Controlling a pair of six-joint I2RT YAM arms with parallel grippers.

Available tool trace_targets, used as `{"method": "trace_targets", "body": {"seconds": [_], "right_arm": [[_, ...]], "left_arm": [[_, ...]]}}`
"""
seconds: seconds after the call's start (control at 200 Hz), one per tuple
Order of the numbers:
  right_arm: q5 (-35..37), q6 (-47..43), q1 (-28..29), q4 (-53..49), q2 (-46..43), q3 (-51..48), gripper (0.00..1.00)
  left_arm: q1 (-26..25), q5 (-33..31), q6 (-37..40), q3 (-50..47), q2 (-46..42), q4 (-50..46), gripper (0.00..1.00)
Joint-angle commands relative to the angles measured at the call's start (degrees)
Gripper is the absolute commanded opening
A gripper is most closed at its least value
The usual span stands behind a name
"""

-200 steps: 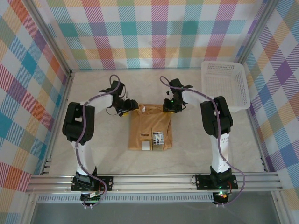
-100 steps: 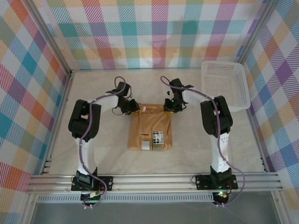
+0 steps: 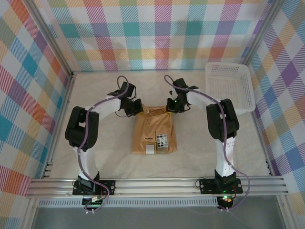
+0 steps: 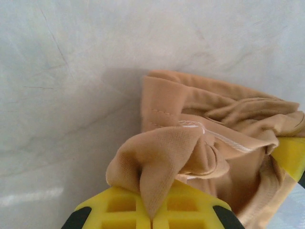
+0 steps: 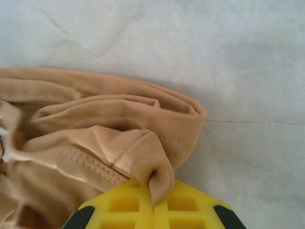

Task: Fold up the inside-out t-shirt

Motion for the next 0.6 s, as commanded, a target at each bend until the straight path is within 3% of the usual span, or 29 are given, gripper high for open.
{"method": "trace_targets", "body": {"seconds": [0.0,0.11,0.23,0.465,0.535,0.595], "right_arm": [[-1.8,0.7,0.5,-0.3,-6.1,1.7,0.0],[-2.2,0.8,0.4,0.0,-7.0,4.5,0.0],[-2.7,0.2,0.1,-3.2,-4.4,14.4,0.0],[-3.6,-3.3,-0.5,-16.0,4.7,47.8,0.0],[-4.3,-3.8,-0.5,-17.6,4.8,51.4,0.0],[-6.4,-4.0,-0.4,-15.6,2.2,46.6,0.0]], "left_arm": [[0.6,-2.9,1.9,3.9,-5.4,-3.8,0.0],[1.8,-2.7,2.7,7.0,-6.1,-4.8,0.0],[3.8,-1.1,3.3,13.4,-4.7,-5.8,0.0],[6.0,-1.6,8.5,35.5,-1.7,-11.6,0.0],[5.9,-3.1,10.1,34.3,-4.9,-9.1,0.0],[5.8,-2.6,10.8,27.4,-9.3,-4.1,0.0]]}}
